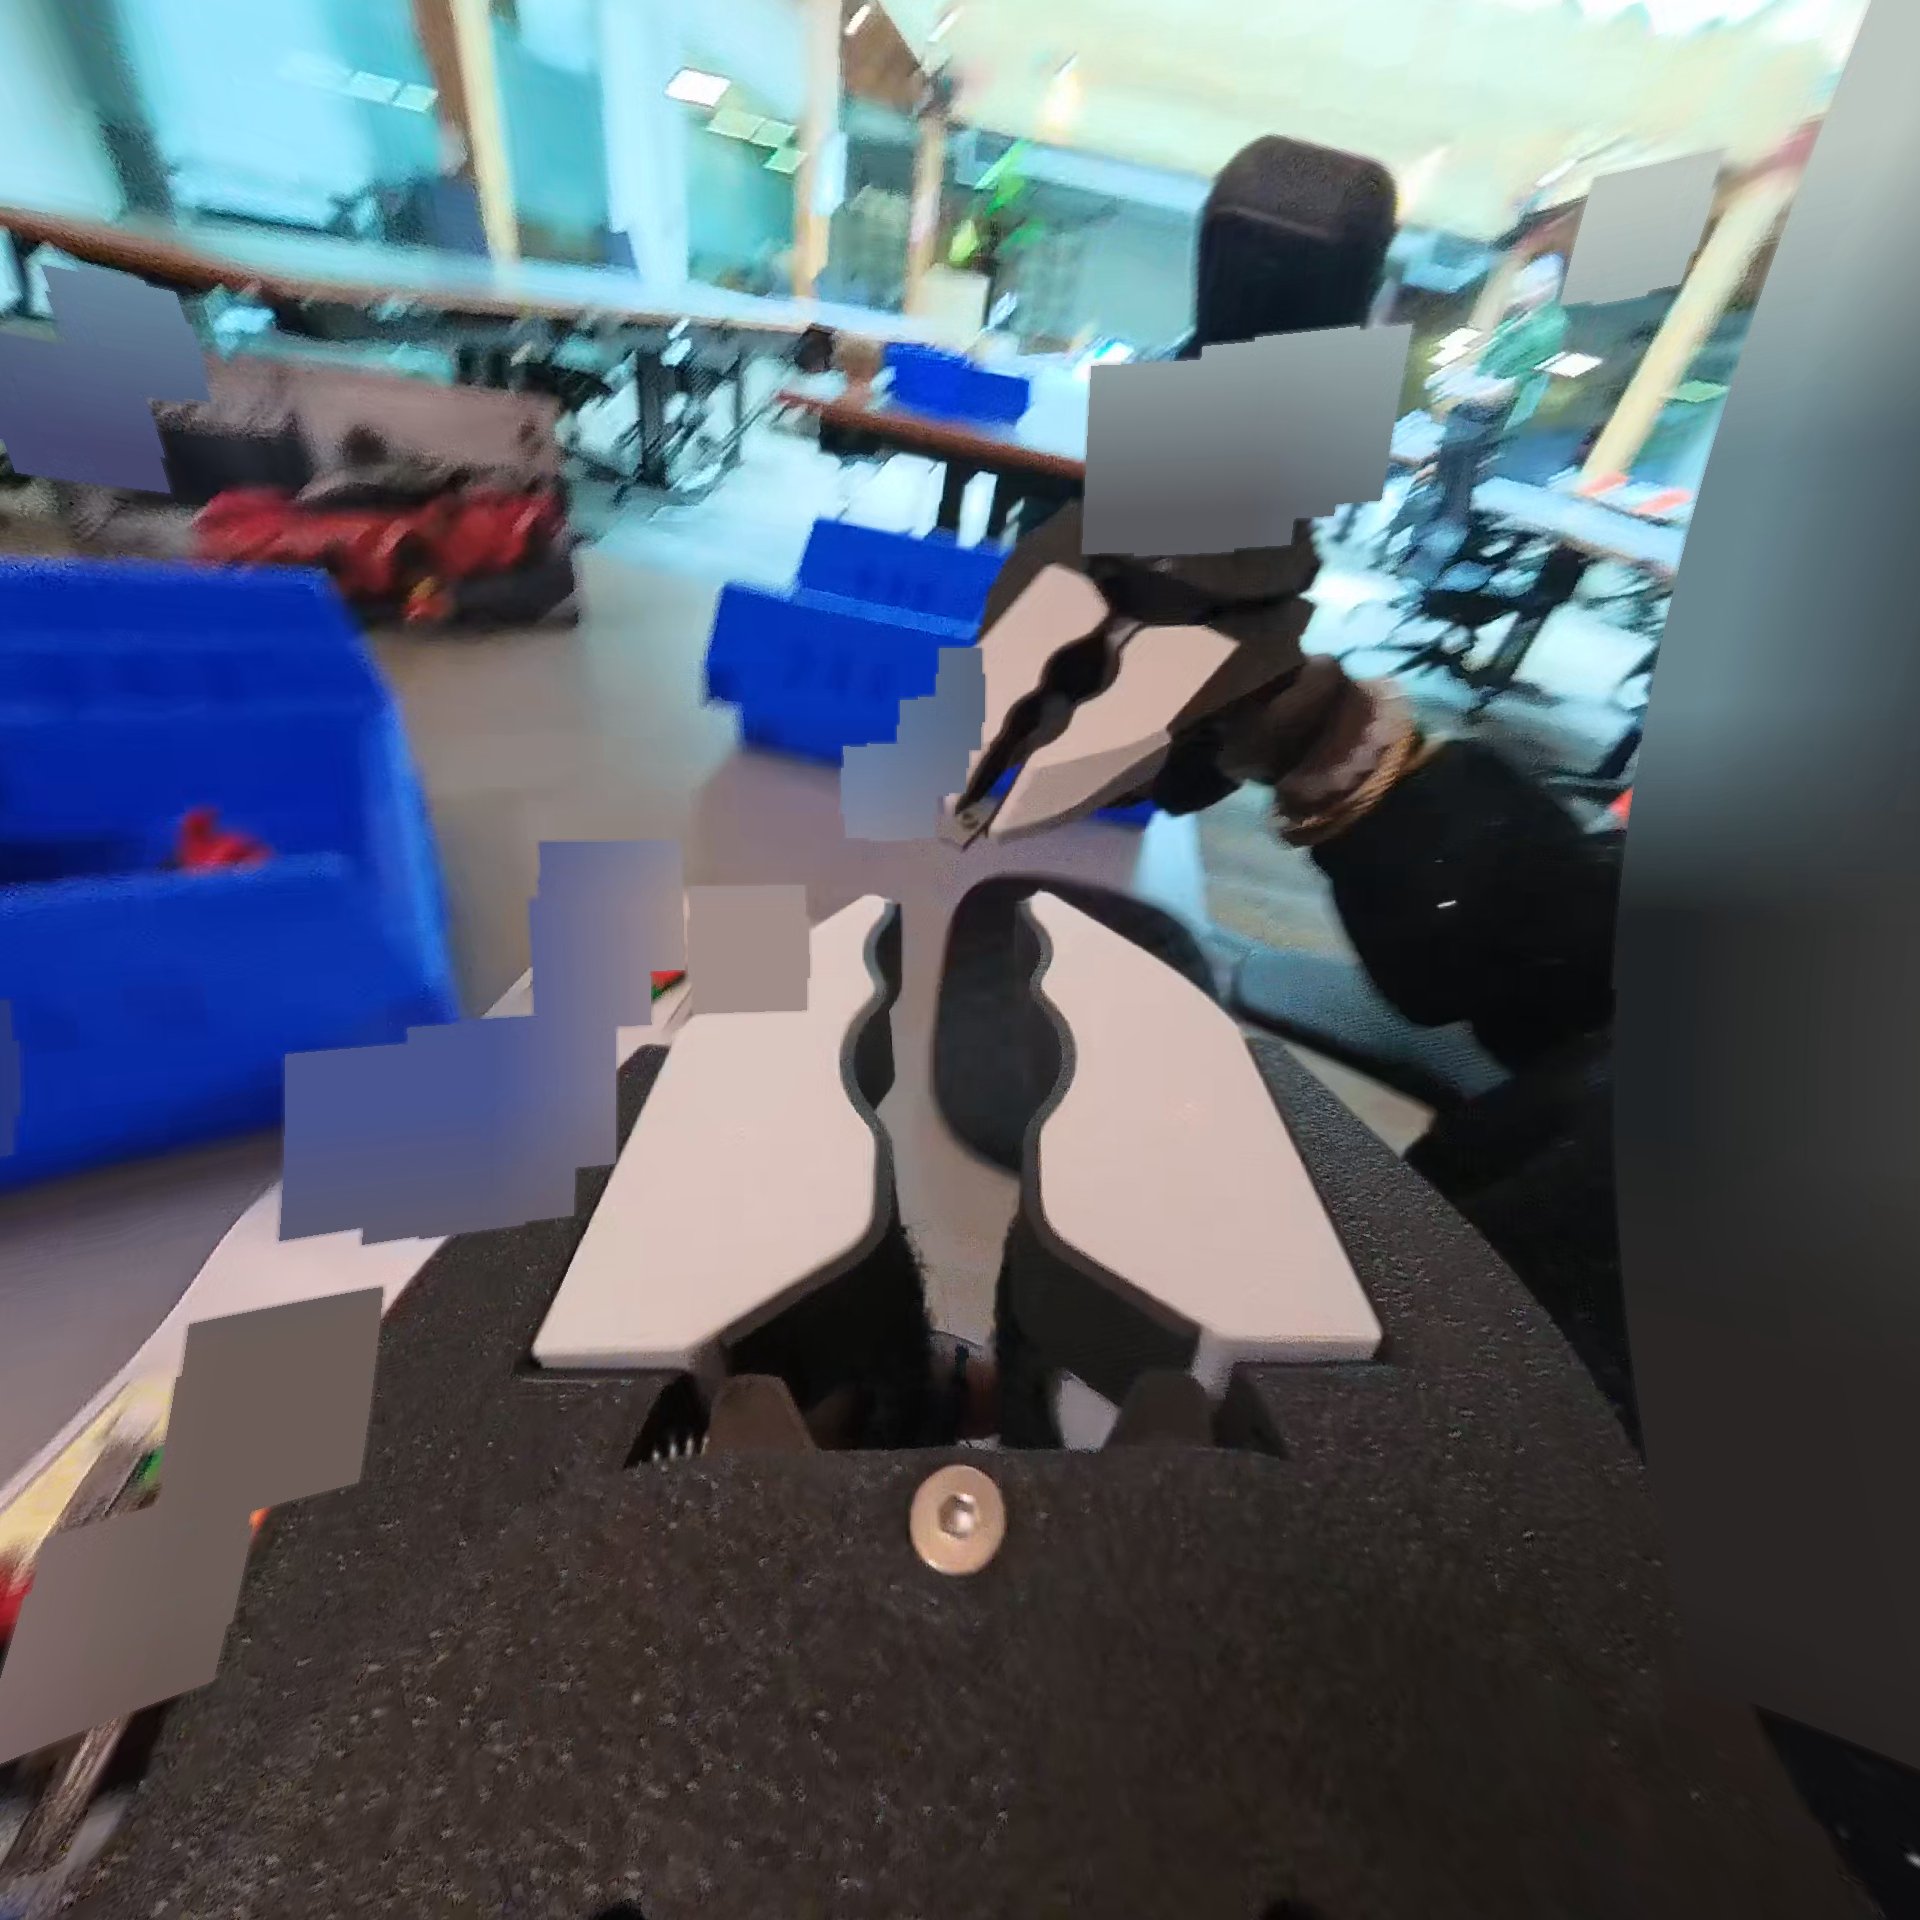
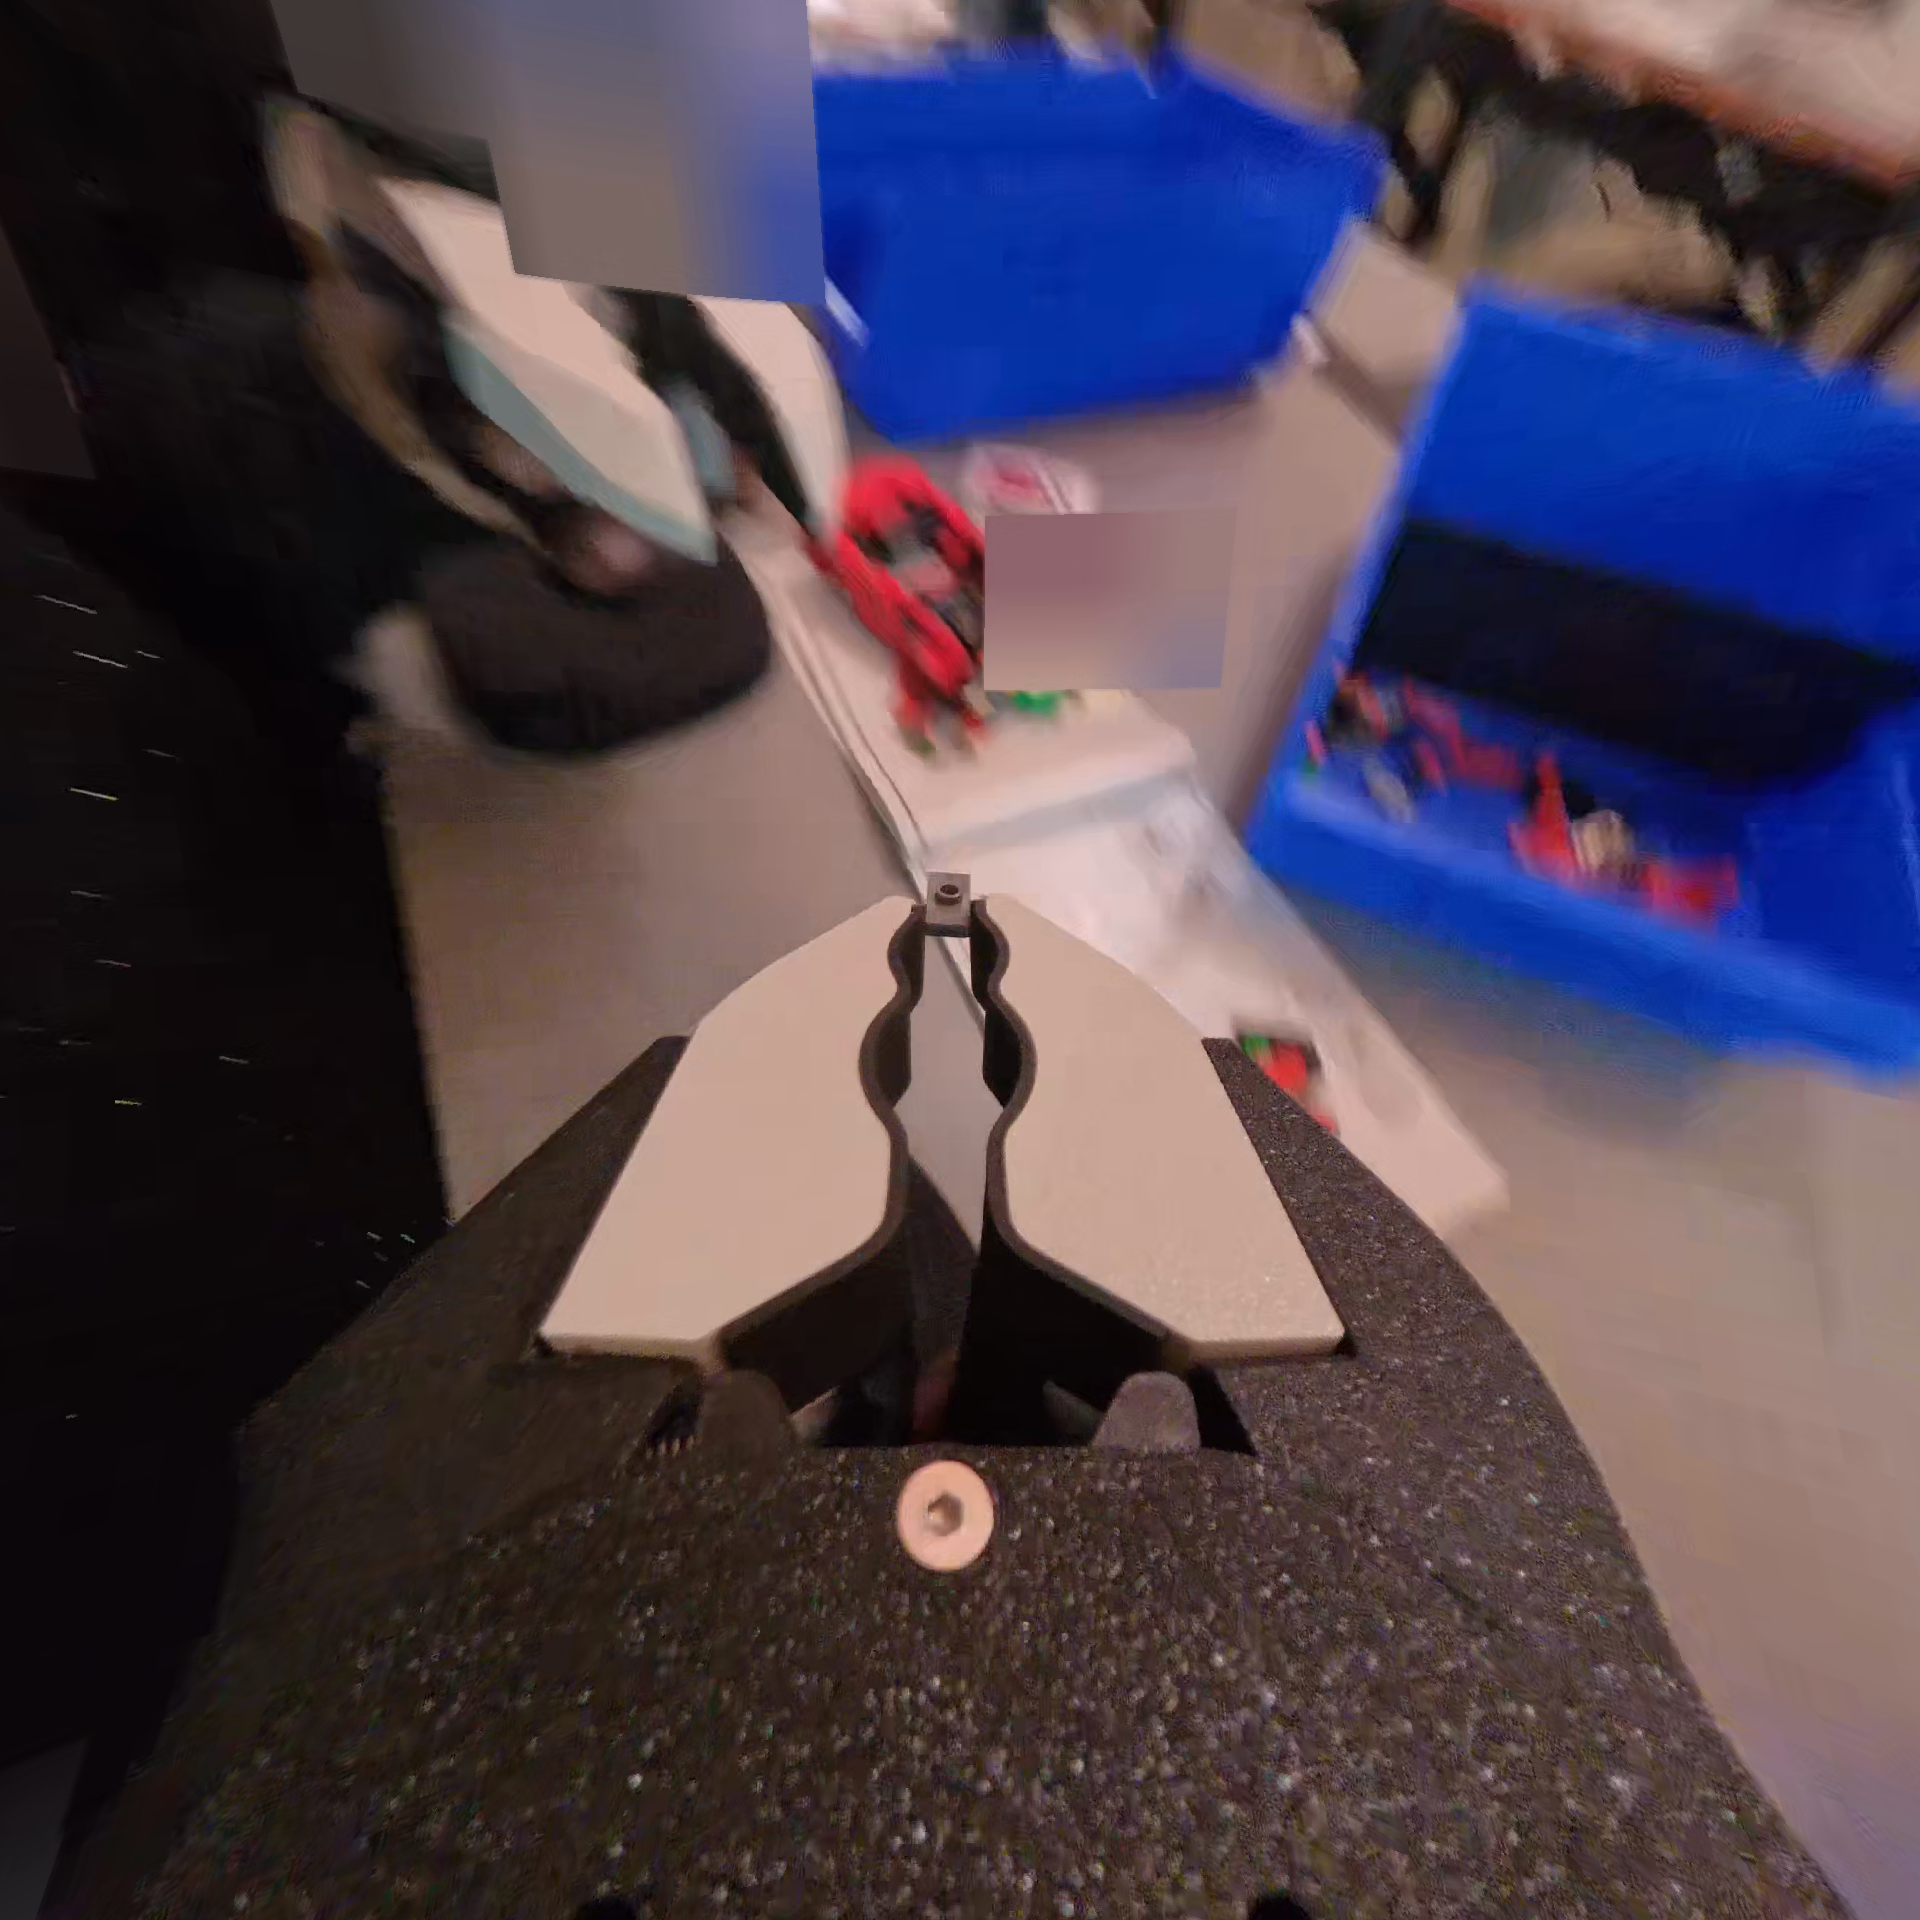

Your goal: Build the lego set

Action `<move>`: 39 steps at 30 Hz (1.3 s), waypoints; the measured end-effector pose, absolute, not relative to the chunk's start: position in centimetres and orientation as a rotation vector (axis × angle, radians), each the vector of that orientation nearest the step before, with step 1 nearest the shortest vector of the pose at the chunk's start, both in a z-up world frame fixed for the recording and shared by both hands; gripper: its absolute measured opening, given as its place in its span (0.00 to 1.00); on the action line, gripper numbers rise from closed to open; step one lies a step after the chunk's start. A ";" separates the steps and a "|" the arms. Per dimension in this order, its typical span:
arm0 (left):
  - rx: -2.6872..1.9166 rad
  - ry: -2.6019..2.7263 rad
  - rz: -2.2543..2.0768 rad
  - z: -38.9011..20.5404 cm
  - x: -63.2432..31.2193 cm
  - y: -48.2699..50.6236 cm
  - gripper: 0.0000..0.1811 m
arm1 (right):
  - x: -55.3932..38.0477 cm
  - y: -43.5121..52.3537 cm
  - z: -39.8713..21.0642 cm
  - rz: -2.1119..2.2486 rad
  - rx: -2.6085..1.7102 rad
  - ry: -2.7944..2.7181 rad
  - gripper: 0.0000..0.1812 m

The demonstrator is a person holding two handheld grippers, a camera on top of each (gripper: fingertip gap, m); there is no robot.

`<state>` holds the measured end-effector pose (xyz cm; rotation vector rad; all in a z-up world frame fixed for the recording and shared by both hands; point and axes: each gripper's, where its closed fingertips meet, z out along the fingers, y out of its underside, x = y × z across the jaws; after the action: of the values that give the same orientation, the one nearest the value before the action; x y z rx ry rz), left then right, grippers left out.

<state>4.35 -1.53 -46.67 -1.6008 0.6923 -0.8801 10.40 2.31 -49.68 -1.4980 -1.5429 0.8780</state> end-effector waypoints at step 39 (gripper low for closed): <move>-1.943 0.492 -0.780 -52.7 -1.1 1.0 0.08 | 0.4 3.4 -32.2 -1.115 -1.385 -2.056 0.21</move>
<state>-1.15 0.97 -52.69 -1.9431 0.4917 -0.7803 0.38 3.44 -32.21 -1.3847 -2.0565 -1.1150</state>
